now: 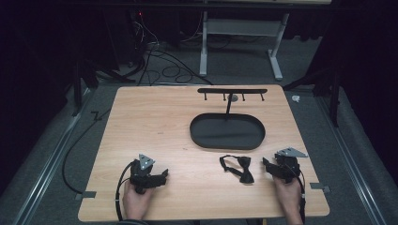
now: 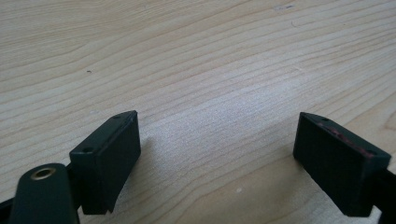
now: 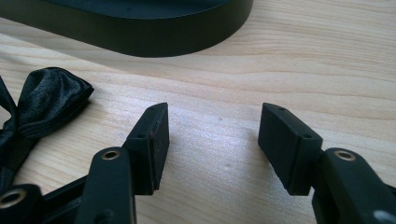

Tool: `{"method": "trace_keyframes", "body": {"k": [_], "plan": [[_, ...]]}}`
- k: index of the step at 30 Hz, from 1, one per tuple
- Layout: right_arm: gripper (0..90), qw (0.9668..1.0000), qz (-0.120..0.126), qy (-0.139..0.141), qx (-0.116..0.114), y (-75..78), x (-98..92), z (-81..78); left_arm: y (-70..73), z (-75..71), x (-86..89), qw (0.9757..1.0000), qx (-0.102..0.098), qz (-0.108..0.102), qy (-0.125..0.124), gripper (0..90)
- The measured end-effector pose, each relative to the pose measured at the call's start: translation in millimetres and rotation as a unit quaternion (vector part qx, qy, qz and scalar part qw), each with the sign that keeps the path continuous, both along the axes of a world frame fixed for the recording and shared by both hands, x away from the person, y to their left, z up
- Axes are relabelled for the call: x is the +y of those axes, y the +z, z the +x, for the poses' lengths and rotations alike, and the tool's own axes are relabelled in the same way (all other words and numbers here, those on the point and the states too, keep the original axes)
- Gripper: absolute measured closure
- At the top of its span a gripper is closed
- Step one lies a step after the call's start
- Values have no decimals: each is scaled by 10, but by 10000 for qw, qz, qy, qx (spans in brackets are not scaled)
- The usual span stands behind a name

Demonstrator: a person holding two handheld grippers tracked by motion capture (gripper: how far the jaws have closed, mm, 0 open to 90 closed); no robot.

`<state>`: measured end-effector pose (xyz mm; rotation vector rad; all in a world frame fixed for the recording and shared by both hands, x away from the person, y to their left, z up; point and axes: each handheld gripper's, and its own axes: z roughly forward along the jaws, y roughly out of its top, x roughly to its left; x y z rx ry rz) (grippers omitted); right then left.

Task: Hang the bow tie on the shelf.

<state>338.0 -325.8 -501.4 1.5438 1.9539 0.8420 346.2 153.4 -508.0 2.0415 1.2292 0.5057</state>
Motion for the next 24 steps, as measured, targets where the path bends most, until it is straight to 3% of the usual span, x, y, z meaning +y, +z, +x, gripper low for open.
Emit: {"method": "trace_keyframes", "body": {"k": [24], "plan": [[427, 10000, -6, -21, -1, -1, 6, 0, 0, -2, -1, 10000, -2, -1, 4, 153]]}}
